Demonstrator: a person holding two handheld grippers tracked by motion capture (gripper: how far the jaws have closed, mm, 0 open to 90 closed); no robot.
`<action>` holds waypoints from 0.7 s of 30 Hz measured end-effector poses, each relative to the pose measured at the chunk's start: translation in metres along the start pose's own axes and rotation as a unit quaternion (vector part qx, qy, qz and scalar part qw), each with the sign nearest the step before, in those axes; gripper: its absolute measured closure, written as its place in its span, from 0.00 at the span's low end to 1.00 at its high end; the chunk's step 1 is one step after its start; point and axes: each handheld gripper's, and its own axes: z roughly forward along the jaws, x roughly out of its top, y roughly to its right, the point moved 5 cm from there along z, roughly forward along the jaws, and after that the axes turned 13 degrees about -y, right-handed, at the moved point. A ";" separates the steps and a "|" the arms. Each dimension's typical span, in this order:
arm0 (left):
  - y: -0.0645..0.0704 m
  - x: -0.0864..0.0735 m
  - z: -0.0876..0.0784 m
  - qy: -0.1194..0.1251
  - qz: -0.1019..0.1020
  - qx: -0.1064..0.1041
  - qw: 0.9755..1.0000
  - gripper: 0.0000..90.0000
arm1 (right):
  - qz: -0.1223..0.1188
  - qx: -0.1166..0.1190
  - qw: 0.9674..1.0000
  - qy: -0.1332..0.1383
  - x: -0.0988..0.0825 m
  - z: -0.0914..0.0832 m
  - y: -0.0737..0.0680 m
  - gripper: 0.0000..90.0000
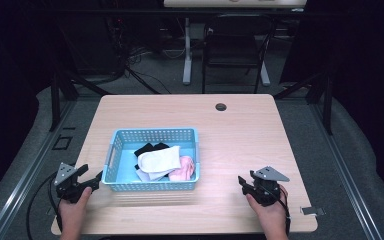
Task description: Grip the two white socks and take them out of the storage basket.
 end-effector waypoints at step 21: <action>0.000 0.000 -0.002 0.006 -0.001 -0.002 1.000 0.27 | -0.003 0.032 0.999 -0.015 -0.001 0.001 -0.007 0.61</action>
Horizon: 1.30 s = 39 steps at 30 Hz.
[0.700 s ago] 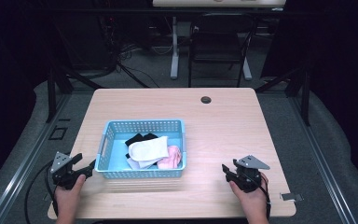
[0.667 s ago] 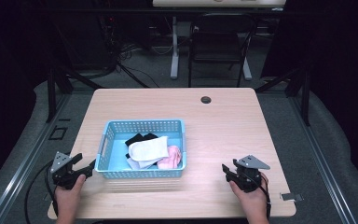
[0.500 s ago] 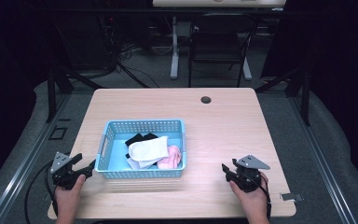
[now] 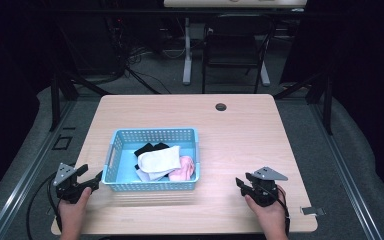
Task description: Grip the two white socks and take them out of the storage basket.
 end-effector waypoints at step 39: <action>-0.001 0.000 -0.002 0.006 -0.005 0.000 1.000 0.27 | -0.074 0.049 0.996 0.007 0.084 -0.021 -0.053 0.57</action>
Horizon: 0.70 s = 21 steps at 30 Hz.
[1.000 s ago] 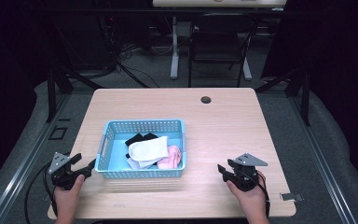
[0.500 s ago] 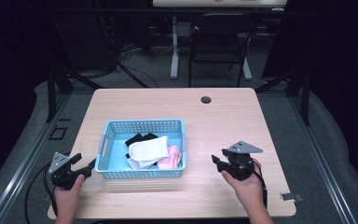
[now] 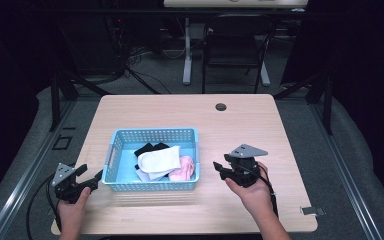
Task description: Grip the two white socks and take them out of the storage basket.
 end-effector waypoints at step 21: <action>-0.001 0.000 -0.001 -0.003 0.001 0.000 1.000 0.27 | -0.009 0.042 0.998 -0.053 0.062 0.037 -0.036 0.64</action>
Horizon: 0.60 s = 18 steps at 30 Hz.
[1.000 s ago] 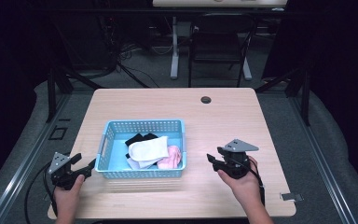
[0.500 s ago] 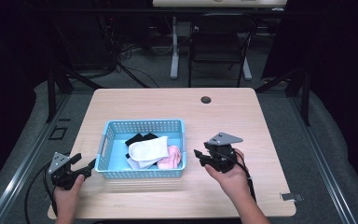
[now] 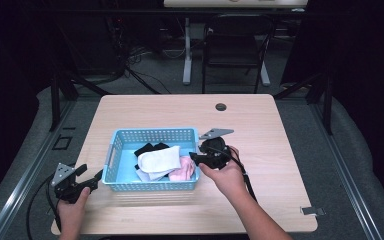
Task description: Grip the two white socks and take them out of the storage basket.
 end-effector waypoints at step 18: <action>0.000 0.000 0.001 0.000 0.000 -0.002 1.000 0.27 | 0.064 0.064 0.988 -0.125 0.030 0.052 -0.006 0.70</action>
